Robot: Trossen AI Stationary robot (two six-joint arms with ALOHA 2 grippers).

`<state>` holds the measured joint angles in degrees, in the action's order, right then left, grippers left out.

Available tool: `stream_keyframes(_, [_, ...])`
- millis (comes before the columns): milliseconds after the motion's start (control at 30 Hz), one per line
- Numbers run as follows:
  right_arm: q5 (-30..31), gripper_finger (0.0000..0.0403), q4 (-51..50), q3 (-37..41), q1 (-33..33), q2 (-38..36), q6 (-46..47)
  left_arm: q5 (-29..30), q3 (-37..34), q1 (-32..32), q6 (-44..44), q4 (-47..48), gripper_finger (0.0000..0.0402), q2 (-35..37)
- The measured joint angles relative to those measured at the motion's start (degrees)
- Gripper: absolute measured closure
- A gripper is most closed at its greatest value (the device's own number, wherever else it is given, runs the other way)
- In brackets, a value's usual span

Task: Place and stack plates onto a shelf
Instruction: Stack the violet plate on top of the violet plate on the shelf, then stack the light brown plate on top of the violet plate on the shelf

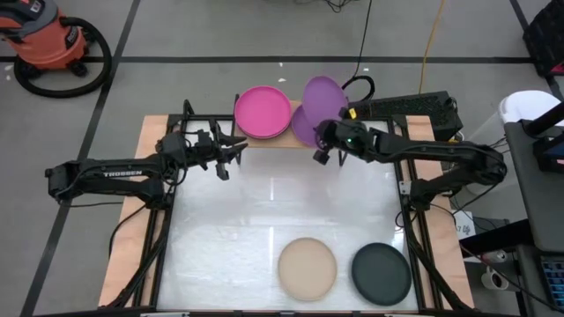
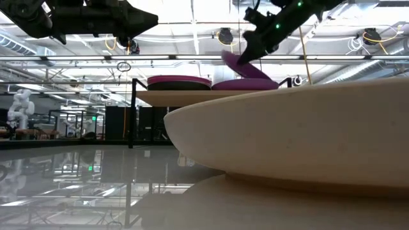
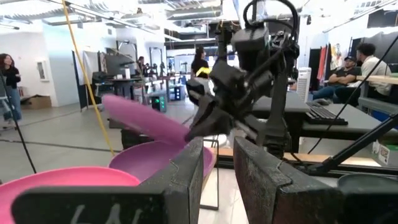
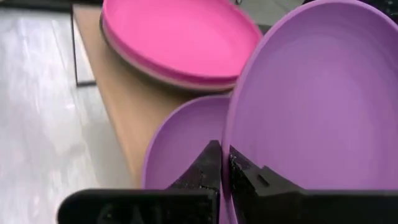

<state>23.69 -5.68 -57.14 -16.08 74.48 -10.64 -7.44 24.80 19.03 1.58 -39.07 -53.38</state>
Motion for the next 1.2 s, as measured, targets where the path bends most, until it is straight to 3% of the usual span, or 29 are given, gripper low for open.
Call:
stream_keyframes(267, [-0.2, 0.0381, -1.47, 0.0, 0.07, 1.36, -0.02, 0.0, 0.0, 0.0, 0.04, 0.2, 0.0307, 0.0])
stream_keyframes(467, [-4.44, 0.036, -3.51, 0.0, 0.07, 0.94, 0.97, 0.0, 0.0, 0.0, 0.17, 0.81, 0.0307, 0.0])
stream_keyframes(733, [-4.33, 0.0286, -5.11, 0.02, 0.4, 0.89, 2.44, 0.0, 0.0, 0.0, 0.17, 1.59, 0.0307, 0.0])
stream_keyframes(933, [-4.34, 0.0243, -4.62, 0.09, 3.03, -3.28, 2.73, -2.12, 0.0, -0.49, 2.38, 3.65, 0.0307, 0.0])
stream_keyframes(1200, [-4.34, 0.0234, -4.28, 0.09, 9.88, -13.55, 6.17, -2.5, 2.19, -7.16, 11.11, 12.15, 0.0307, -0.04])
